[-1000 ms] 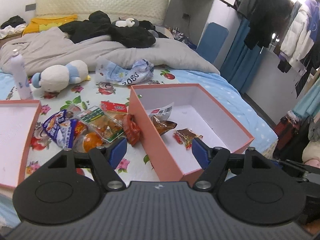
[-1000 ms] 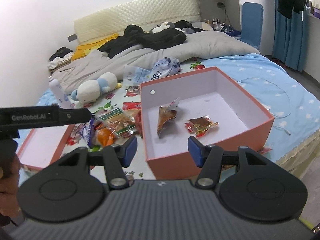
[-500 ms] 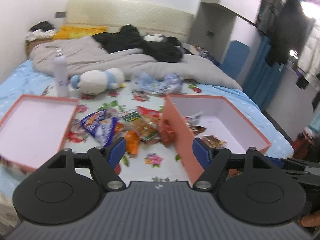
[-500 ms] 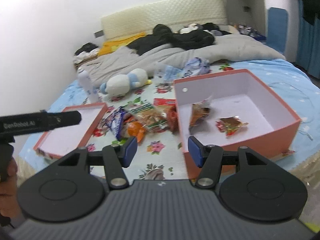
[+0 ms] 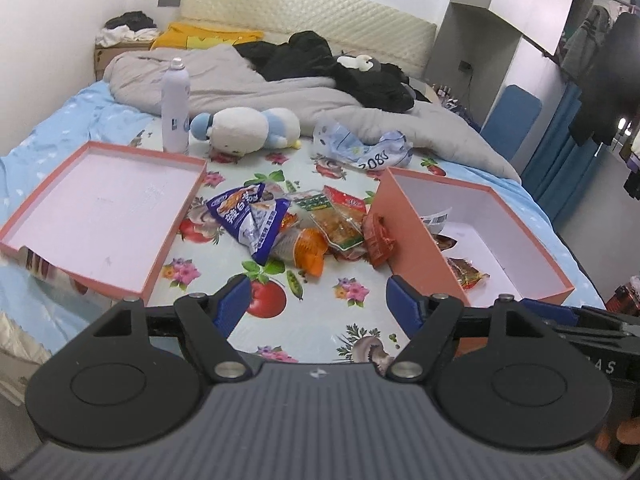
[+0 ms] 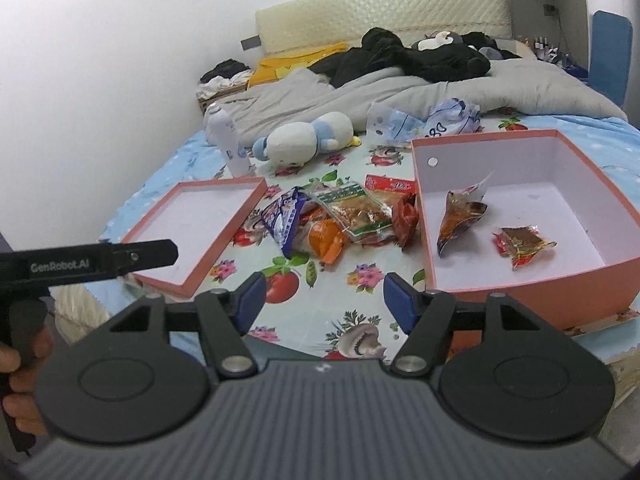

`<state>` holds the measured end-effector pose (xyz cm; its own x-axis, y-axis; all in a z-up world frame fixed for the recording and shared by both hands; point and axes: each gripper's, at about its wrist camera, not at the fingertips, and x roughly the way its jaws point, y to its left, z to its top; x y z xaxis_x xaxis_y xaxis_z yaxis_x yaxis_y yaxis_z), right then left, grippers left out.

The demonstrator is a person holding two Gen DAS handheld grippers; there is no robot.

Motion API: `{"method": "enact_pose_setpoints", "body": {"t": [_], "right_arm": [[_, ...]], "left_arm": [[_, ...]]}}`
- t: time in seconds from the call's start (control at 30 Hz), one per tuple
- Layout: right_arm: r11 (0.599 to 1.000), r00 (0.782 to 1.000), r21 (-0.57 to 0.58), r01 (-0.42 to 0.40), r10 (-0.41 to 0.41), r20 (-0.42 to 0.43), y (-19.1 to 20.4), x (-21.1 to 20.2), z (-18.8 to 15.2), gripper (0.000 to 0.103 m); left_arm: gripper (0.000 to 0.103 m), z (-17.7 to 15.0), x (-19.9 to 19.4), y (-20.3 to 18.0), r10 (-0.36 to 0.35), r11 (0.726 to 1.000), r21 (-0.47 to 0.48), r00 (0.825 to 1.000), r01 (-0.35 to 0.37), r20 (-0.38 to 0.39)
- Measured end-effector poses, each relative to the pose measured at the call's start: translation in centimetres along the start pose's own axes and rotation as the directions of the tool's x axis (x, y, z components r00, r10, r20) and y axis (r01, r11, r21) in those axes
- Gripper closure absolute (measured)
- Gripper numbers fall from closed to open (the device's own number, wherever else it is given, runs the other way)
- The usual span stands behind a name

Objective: Organize snacks
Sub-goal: 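Raise both grippers out of the pink box back over the pile, then grasp the blue spicy cabbage bag with the left gripper while the right grasps the red strip pack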

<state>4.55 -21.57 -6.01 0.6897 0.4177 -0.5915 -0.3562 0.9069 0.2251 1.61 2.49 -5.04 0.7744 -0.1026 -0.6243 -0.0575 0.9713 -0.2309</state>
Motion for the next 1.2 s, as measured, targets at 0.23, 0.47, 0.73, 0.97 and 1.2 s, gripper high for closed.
{"method": "enact_pose_setpoints", "body": {"t": [0.23,0.47,0.73,0.97,1.2], "right_arm": [[0.998,0.998,-0.052,-0.037,0.034,-0.057,1.6,1.3,-0.9,0.027],[0.997,0.997,-0.075,-0.032,0.027,-0.072,2.0,4.1,1.0,0.015],[0.993,0.995,-0.112,0.026,-0.036,-0.088,2.2,8.6,2.1,0.016],[0.961,0.978,-0.212,0.176,-0.195,-0.073,2.4,14.3,3.3,0.038],[0.87,0.915,-0.352,0.345,-0.395,-0.079,2.1,22.2,4.3,0.061]], "left_arm": [[0.022,-0.6,1.5,1.3,-0.014,0.999,-0.052,0.999,0.012,-0.034],[0.014,0.3,4.1,4.0,-0.021,0.986,-0.168,0.999,0.014,-0.038],[0.007,2.7,9.8,7.5,-0.022,0.95,-0.312,0.998,0.0,-0.067],[0.007,5.0,16.3,10.0,-0.049,0.918,-0.396,0.994,0.008,-0.093],[0.007,7.2,23.6,12.4,-0.045,0.906,-0.423,0.989,-0.02,-0.143]]}}
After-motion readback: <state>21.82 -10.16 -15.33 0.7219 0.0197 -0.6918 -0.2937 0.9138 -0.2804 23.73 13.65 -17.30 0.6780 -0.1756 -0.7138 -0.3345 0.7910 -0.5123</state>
